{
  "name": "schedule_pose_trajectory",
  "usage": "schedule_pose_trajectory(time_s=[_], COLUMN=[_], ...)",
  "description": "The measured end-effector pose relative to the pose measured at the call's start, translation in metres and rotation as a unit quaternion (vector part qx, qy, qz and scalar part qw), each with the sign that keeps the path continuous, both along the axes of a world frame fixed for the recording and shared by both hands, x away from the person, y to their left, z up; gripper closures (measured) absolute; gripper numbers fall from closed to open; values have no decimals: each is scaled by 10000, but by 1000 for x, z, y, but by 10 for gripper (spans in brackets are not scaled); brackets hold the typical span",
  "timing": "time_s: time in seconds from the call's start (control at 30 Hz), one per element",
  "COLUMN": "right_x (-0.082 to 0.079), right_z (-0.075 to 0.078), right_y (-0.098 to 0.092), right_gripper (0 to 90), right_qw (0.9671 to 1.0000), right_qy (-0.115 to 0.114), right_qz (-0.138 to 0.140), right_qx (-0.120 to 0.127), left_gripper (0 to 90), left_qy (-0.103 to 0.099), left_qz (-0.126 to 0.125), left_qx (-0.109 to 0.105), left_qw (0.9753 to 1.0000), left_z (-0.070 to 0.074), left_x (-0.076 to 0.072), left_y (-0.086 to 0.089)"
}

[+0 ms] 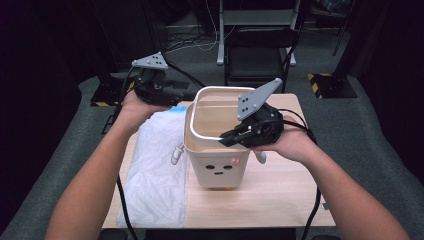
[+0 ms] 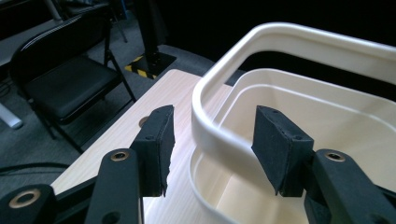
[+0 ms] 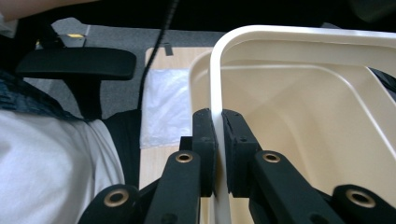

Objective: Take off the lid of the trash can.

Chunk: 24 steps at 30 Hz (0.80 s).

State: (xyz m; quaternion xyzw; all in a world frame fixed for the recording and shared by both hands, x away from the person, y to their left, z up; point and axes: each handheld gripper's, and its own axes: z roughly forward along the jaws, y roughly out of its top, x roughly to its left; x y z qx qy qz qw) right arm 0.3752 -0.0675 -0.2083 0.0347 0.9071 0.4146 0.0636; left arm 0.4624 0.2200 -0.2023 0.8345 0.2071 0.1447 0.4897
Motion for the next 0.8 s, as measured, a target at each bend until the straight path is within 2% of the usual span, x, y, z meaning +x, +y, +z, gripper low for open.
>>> schedule_pose_trajectory(time_s=[0.07, 0.13, 0.27, 0.3, 0.33, 0.5, 0.8], right_x=[3, 5, 10, 14, 14, 24, 37], right_z=[-1, -1, -1, 0, 0, -2, -2], right_y=[-5, -10, -20, -26, -26, -38, -47], right_gripper=[843, 843, 844, 844, 844, 844, 844], right_qw=[9999, 9998, 9990, 9983, 9983, 9960, 9923], right_qy=[-15, -35, -108, -142, -142, -180, -251], right_qz=[-102, -213, -440, -560, -560, -876, -1214], right_qx=[-2, 6, 5, 1, 1, -2, -30], left_gripper=[481, 485, 482, 484, 484, 487, 491], left_qy=[49, 50, 101, 121, 121, 186, 215], left_qz=[11, 26, 114, 117, 117, 184, 242], left_qx=[82, 24, 97, 52, 52, 120, 170], left_qw=[10000, 10000, 9998, 9998, 9998, 9996, 9993], left_z=[-2, -6, -14, -18, -18, -33, -45], left_x=[-1, -4, -7, -9, -9, -13, -17], left_y=[4, 9, 17, 22, 22, 32, 41])
